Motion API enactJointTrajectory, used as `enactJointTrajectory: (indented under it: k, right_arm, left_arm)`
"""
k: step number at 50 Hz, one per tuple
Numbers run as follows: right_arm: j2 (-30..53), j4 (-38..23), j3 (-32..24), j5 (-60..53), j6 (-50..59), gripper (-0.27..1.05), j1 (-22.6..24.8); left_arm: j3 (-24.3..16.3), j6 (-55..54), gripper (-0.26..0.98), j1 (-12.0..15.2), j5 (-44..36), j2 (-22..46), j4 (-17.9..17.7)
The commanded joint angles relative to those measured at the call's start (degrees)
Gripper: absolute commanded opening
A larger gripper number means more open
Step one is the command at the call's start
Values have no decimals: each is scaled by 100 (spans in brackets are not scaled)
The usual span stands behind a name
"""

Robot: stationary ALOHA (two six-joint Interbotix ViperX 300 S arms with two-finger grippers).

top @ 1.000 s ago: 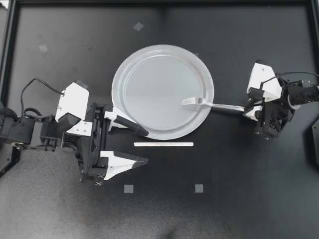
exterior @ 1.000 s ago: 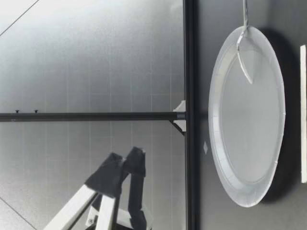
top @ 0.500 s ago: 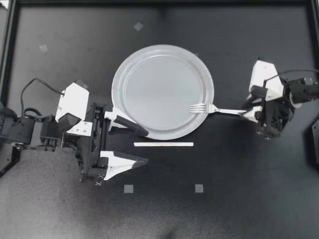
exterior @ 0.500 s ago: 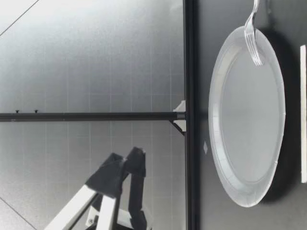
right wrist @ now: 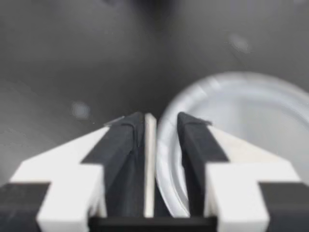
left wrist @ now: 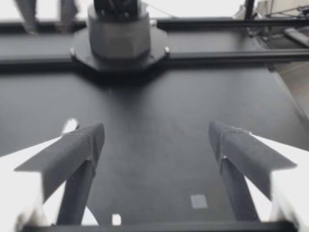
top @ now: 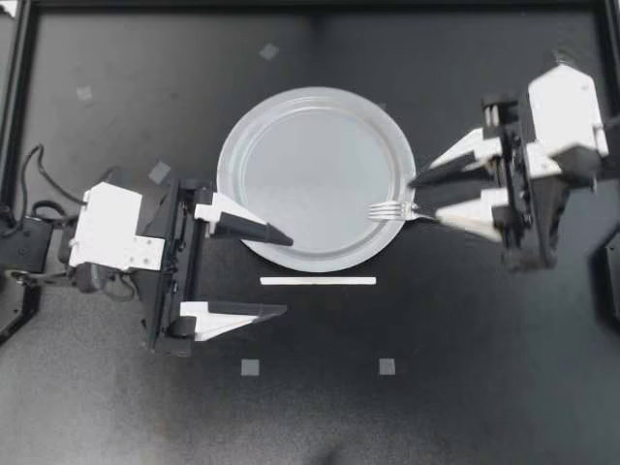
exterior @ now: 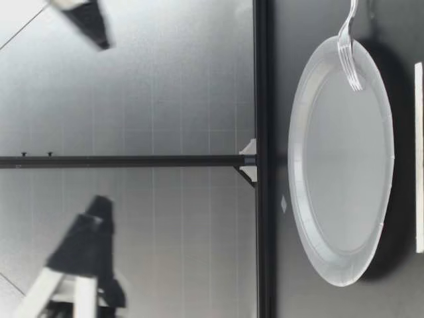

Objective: Pick up the fork and place it on the plate.

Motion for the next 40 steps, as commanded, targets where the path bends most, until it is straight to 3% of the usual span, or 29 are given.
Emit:
enactJointTrajectory:
  k: [1, 7, 22, 40]
  right_arm:
    - [-70, 35, -264, -413, 0, 43, 510]
    - [-176, 35, -202, -1187, 0, 43, 1072]
    - [-747, 18, 536, -2865, 527, 43, 1837]
    - [-1213, -387, 1028, -3296, 1362, 43, 1898]
  left_arm:
    - [-185, 70, 80, -9, -105, -97, 9]
    - [-176, 132, 80, -9, -352, -70, 9]
    - [-9, 176, 80, -9, -1002, 53, 18]
    - [-53, 176, 80, -9, -1037, 237, 18]
